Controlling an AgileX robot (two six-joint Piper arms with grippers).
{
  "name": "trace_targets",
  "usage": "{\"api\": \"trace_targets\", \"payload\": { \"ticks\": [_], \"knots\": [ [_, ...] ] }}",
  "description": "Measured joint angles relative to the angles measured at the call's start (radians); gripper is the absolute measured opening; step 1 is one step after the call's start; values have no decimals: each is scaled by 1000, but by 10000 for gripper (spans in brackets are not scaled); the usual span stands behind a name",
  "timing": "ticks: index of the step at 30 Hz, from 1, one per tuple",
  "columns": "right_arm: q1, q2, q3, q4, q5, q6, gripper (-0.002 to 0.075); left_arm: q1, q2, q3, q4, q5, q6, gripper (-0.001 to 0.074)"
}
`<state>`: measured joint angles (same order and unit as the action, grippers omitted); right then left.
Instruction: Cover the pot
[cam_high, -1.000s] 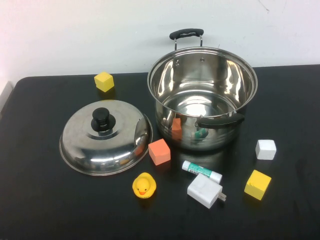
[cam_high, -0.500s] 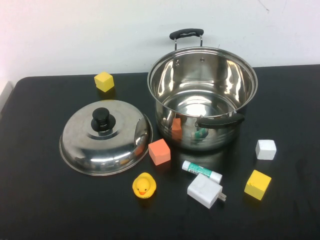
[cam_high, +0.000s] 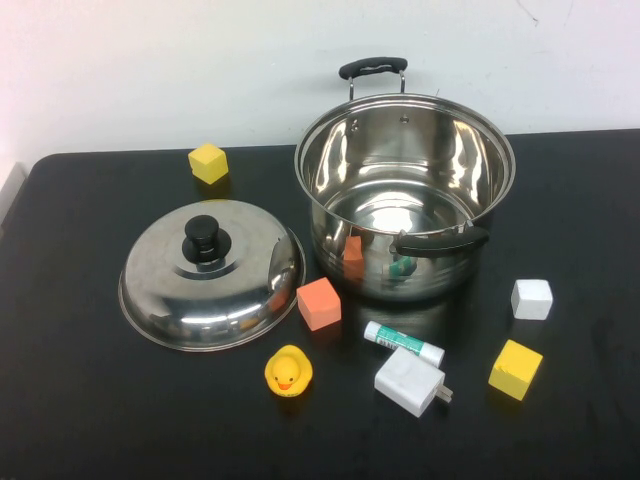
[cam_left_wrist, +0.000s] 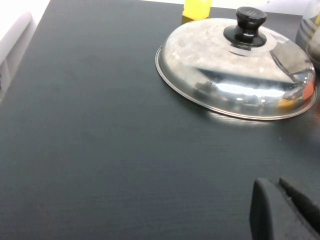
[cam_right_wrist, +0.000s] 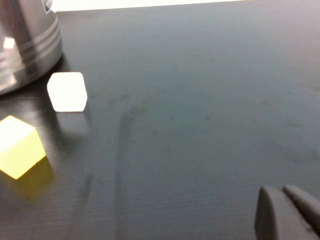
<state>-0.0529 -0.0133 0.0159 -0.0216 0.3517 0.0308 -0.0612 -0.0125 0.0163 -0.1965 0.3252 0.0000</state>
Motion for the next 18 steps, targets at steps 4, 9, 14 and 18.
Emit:
{"api": "trace_targets", "payload": {
  "ticks": [4, 9, 14, 18],
  "knots": [
    [0, 0, 0, 0, 0, 0, -2, 0, 0, 0, 0, -20, 0, -1],
    [0, 0, 0, 0, 0, 0, -2, 0, 0, 4, 0, -167, 0, -1],
    [0, 0, 0, 0, 0, 0, -2, 0, 0, 4, 0, -432, 0, -1],
    [0, 0, 0, 0, 0, 0, -2, 0, 0, 4, -4, -597, 0, -1]
  ]
}}
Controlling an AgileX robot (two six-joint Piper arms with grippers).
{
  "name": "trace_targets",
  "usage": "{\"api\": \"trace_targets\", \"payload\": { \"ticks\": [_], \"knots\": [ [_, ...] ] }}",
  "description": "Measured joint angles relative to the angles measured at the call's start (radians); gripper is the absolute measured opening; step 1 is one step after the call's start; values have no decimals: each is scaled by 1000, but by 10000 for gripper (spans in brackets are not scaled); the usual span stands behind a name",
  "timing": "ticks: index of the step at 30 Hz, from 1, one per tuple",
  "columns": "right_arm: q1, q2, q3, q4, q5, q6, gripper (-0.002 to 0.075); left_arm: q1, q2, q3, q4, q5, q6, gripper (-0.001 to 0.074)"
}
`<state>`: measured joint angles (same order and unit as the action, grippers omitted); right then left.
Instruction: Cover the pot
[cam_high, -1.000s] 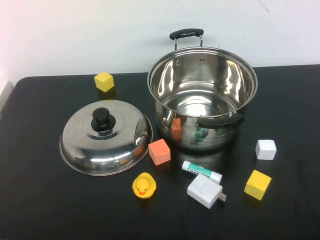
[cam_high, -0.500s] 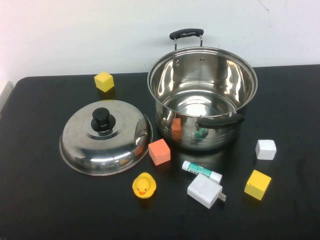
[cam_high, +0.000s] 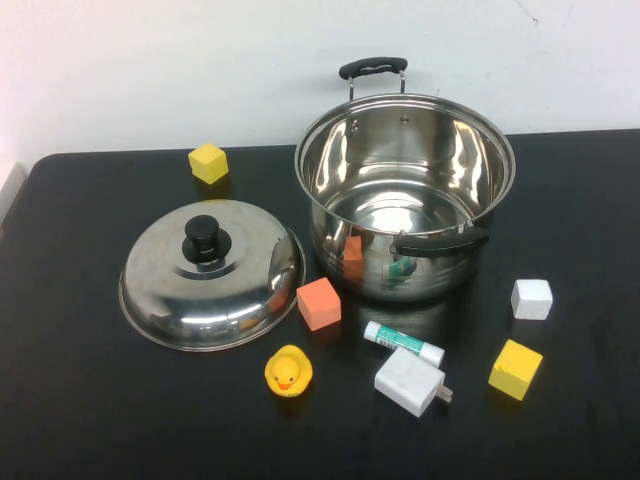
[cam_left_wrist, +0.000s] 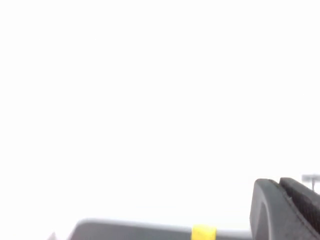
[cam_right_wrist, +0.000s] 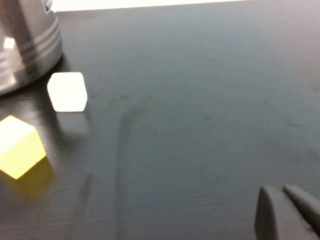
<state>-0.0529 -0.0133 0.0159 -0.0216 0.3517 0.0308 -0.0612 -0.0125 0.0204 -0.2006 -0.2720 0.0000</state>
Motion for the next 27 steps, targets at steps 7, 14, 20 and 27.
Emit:
{"api": "trace_targets", "payload": {
  "ticks": [7, 14, 20, 27],
  "knots": [
    [0, 0, 0, 0, 0, 0, -2, 0, 0, 0, -2, -120, -6, -1],
    [0, 0, 0, 0, 0, 0, -2, 0, 0, 0, -23, -215, -59, -1],
    [0, 0, 0, 0, 0, 0, -2, 0, -2, -65, -114, -124, 157, -1],
    [0, 0, 0, 0, 0, 0, -2, 0, 113, -272, -123, -105, 318, -1]
  ]
}}
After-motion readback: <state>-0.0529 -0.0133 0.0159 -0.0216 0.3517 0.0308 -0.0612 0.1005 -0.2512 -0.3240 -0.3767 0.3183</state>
